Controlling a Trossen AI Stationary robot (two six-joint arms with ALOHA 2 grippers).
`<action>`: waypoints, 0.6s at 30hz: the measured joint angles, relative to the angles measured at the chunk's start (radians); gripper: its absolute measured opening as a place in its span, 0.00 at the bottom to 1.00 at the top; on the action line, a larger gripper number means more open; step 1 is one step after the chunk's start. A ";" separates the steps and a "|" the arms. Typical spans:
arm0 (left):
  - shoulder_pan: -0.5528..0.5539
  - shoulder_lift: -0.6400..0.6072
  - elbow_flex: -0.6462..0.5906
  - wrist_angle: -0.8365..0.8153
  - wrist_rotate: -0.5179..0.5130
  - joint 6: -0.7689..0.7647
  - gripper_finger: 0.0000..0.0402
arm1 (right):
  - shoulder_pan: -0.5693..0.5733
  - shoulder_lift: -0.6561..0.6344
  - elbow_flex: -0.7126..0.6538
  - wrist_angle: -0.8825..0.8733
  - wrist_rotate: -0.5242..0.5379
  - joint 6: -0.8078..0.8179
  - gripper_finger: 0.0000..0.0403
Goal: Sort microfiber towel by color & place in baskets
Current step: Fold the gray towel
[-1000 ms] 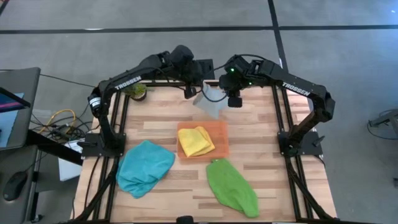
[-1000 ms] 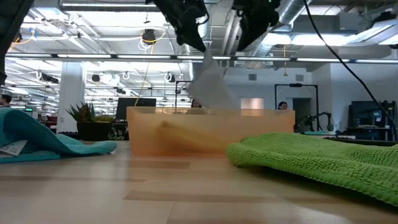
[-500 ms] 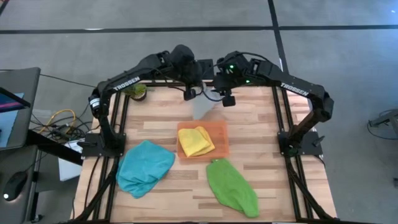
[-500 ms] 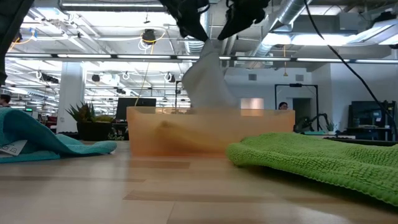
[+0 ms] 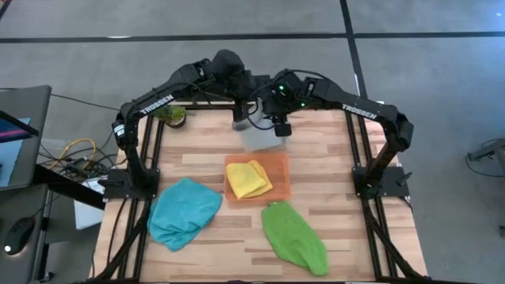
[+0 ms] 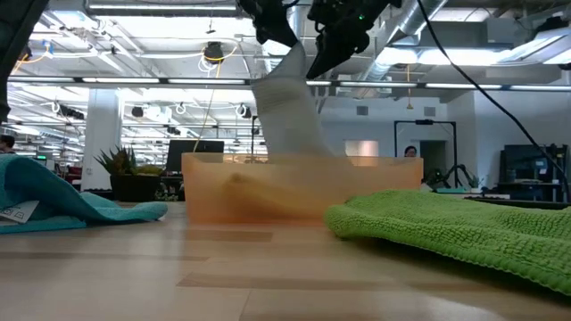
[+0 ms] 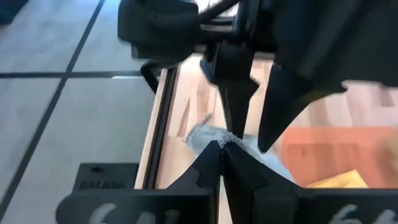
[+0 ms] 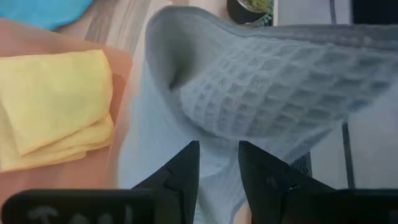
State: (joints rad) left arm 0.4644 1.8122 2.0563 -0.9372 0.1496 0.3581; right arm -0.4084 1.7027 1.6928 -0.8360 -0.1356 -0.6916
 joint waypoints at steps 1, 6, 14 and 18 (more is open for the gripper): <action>0.000 0.000 0.000 -0.002 -0.008 0.000 0.00 | 0.000 0.000 0.000 -0.001 0.000 -0.008 0.33; 0.000 0.000 0.000 0.005 -0.020 -0.001 0.00 | 0.005 0.006 0.000 -0.024 0.000 -0.040 0.33; 0.001 0.000 0.000 0.007 -0.086 -0.021 0.00 | 0.013 0.014 -0.001 -0.015 -0.050 0.048 0.33; 0.001 0.000 0.000 0.008 -0.086 -0.022 0.00 | 0.012 0.014 -0.001 0.000 -0.052 0.090 0.33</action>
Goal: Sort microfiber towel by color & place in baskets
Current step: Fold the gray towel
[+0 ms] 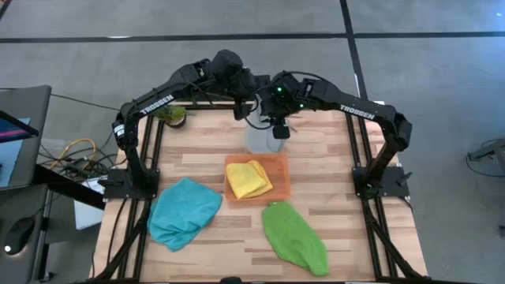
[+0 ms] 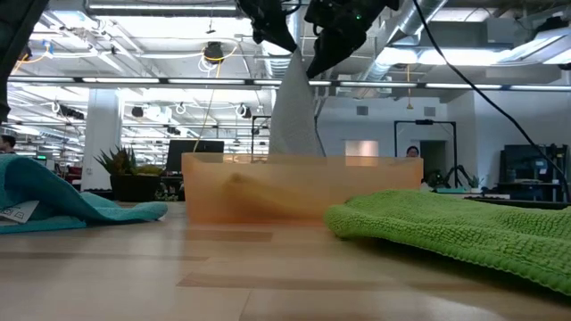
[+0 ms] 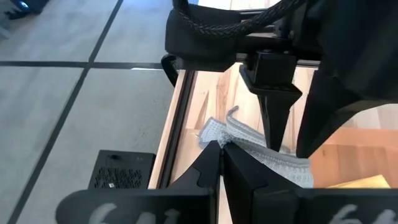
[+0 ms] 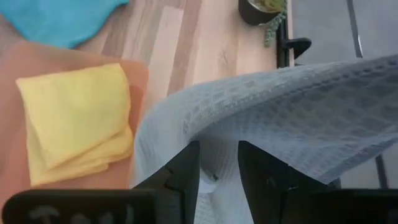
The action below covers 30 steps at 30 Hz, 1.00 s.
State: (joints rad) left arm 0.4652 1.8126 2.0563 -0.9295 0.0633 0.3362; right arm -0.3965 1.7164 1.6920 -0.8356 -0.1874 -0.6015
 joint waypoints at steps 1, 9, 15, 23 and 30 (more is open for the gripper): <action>0.000 0.000 0.000 0.000 0.000 0.000 0.00 | 0.000 0.000 0.000 0.002 -0.011 0.007 0.33; 0.000 0.000 0.000 0.000 0.000 0.000 0.00 | -0.014 0.000 0.000 0.007 -0.165 0.063 0.33; 0.000 0.000 0.000 0.000 0.000 0.000 0.00 | -0.041 0.000 0.000 -0.001 -0.213 0.118 0.33; 0.000 0.000 -0.001 -0.004 0.000 0.000 0.00 | -0.083 -0.001 0.000 -0.004 -0.301 0.153 0.33; 0.000 0.000 -0.001 -0.005 0.000 0.000 0.00 | -0.086 0.016 0.001 0.017 -0.301 0.184 0.33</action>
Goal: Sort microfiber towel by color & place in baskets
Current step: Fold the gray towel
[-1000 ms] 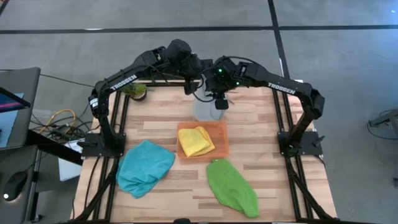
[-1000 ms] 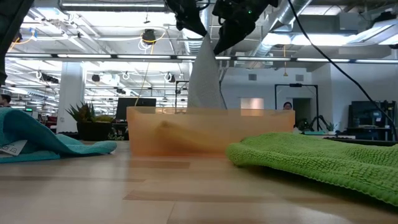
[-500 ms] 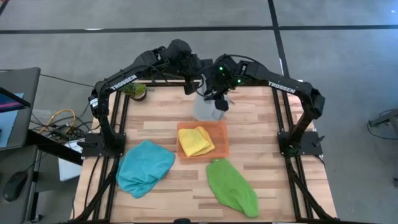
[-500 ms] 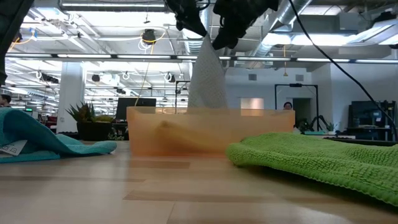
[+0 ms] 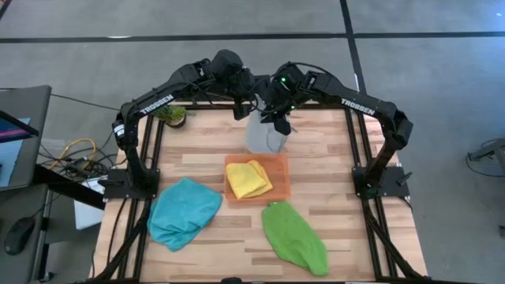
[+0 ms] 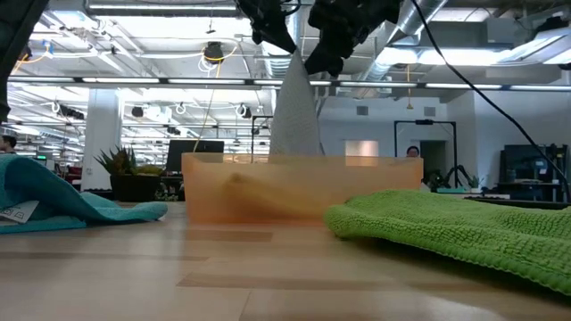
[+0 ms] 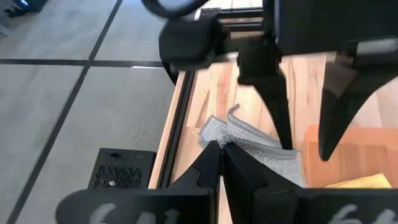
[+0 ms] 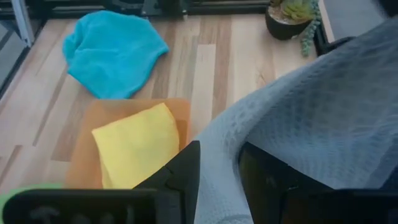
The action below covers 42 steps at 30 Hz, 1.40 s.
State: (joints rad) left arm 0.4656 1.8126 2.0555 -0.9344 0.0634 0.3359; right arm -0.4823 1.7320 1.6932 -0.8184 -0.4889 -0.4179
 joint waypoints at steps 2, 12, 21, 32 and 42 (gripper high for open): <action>0.000 0.000 0.000 0.000 0.000 0.000 0.00 | 0.008 0.019 0.000 0.004 0.017 0.000 0.33; 0.004 -0.024 -0.001 -0.003 -0.040 -0.005 0.00 | 0.015 0.058 0.000 -0.019 0.043 -0.049 0.33; 0.018 -0.111 -0.001 0.006 -0.053 -0.015 0.00 | 0.016 0.058 0.000 -0.012 0.053 -0.078 0.33; 0.019 -0.191 0.000 0.041 -0.114 -0.046 0.00 | 0.018 0.058 0.000 -0.006 0.053 -0.088 0.31; 0.019 -0.211 0.000 0.069 -0.117 -0.068 0.00 | 0.020 0.058 0.000 0.000 0.053 -0.087 0.24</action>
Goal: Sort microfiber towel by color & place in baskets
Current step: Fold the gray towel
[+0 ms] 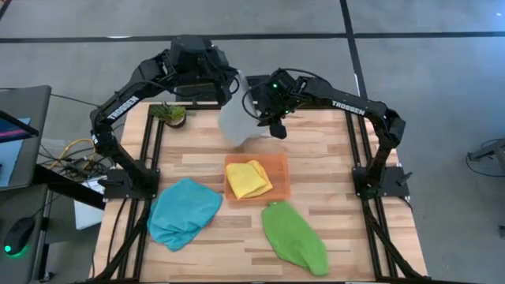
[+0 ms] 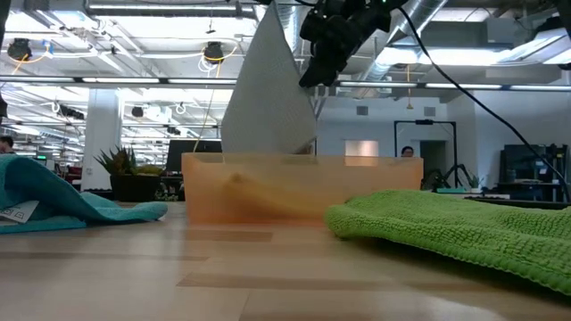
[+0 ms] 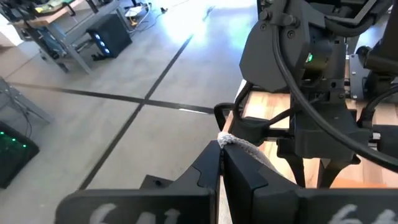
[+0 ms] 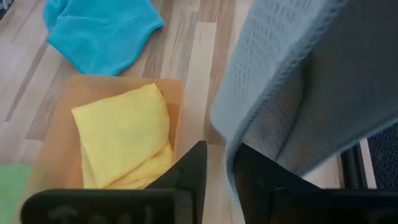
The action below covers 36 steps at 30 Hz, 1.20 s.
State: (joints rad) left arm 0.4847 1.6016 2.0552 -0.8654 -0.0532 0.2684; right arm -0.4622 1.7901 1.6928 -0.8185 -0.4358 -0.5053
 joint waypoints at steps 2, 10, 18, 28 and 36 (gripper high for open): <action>0.000 0.000 0.000 0.017 -0.007 0.000 0.00 | 0.000 0.000 0.000 0.000 0.000 0.000 0.23; 0.000 0.000 0.000 0.085 -0.010 -0.001 0.00 | 0.005 0.000 0.000 -0.003 0.000 0.000 0.21; 0.000 -0.008 0.000 0.134 -0.015 -0.001 0.00 | 0.005 0.000 0.000 -0.012 0.000 0.001 0.21; -0.001 -0.020 0.126 0.111 -0.040 0.016 0.00 | 0.004 0.000 0.000 -0.016 0.000 0.001 0.21; -0.001 -0.020 0.181 0.044 -0.042 0.032 0.00 | 0.004 0.000 0.000 0.012 0.000 0.000 0.17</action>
State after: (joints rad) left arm 0.4835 1.5818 2.2364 -0.8217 -0.0954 0.3001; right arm -0.4577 1.7901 1.6928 -0.8062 -0.4362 -0.5053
